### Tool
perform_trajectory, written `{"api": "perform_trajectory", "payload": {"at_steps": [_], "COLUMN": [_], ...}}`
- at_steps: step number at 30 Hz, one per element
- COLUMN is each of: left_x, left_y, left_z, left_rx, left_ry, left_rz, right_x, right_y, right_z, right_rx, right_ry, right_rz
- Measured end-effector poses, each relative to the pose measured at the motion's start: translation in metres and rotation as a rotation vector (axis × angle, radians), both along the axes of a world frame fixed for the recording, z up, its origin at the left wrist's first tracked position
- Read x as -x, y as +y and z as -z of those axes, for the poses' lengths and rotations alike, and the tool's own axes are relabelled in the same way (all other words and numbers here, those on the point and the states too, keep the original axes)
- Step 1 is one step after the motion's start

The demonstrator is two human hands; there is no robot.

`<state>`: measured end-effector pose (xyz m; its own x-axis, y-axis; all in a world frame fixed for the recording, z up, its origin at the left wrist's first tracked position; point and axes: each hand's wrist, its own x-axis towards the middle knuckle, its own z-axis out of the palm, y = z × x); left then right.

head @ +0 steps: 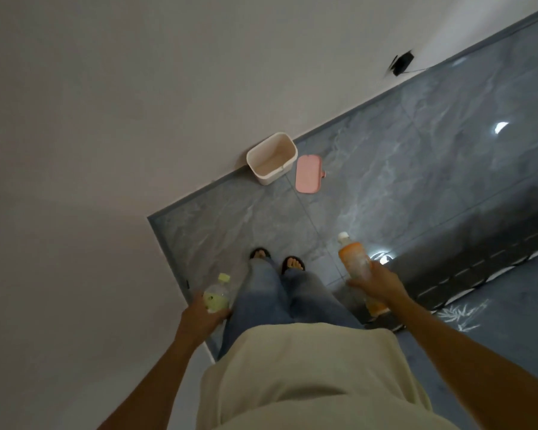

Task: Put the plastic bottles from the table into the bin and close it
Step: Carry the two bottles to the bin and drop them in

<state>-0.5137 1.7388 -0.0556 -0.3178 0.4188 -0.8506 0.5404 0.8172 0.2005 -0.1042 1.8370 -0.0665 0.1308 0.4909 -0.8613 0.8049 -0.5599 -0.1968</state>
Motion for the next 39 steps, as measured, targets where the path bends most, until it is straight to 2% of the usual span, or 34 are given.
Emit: {"api": "perform_trajectory", "payload": {"at_steps": [5,10,18,24,29,34,39], "left_x": [0.031,0.057,0.052,0.022,0.002,-0.01,-0.009], "left_y": [0.022,0.077,0.221,0.31,0.367,0.415,0.453], "left_z": [0.012,0.023,0.04,0.07,0.13,0.225,0.33], "left_rx": [0.155,0.201,0.044,-0.068,-0.098,-0.141,-0.249], "left_ry": [0.028,0.015,-0.082,-0.111,-0.124,-0.095,-0.091], "left_rz": [-0.047,-0.042,-0.001,0.076,0.035,0.002,-0.032], "right_x": [0.038,0.067,0.068,0.066,0.097,0.15,0.207], "right_y": [0.108,0.175,0.194,0.211,0.264,0.33,0.385], "right_z": [0.008,0.017,0.024,0.049,0.109,0.208,0.325], "right_rx": [-0.065,-0.071,0.019,0.083,0.079,0.018,-0.082], "right_ry": [0.014,0.016,-0.009,-0.044,0.033,0.127,0.339], "right_rz": [-0.07,-0.062,-0.035,0.073,0.185,0.384,0.795]}}
